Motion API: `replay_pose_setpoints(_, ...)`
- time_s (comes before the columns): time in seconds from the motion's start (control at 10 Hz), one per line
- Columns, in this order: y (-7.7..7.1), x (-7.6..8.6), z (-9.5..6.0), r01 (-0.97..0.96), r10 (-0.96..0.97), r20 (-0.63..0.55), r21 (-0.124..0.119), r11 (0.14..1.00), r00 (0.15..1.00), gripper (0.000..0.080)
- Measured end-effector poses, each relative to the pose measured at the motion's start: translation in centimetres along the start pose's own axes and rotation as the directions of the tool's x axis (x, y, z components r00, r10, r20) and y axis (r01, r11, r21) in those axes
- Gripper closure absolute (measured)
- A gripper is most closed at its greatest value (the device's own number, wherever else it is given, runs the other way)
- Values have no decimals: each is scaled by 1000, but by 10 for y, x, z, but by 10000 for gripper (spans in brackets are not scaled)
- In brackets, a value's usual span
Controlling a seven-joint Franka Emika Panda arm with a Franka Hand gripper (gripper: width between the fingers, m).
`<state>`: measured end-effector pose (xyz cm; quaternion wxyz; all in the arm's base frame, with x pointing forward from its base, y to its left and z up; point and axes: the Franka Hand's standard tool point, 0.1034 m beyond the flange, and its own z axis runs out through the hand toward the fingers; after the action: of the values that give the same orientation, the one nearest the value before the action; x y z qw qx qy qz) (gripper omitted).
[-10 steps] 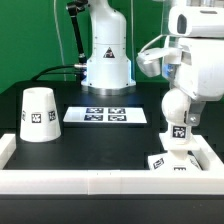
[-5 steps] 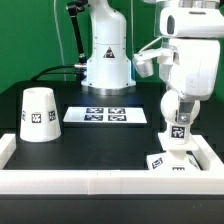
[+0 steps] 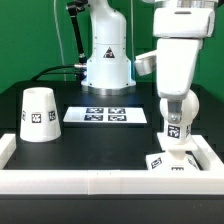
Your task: Assemble lamp
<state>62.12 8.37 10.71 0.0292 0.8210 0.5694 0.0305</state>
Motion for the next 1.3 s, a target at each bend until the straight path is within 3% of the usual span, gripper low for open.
replay_pose_setpoints(0.7, 1, 1, -1, -476, 476, -4, -1, 879, 879, 223)
replay_pose_setpoints(1.1, -2, 2, -3, -827, 827, -3, 13, 562, 562, 223)
replay_pose_setpoints(1.3, 0, 2, -4, -888, 888, -9, 13, 460, 460, 223)
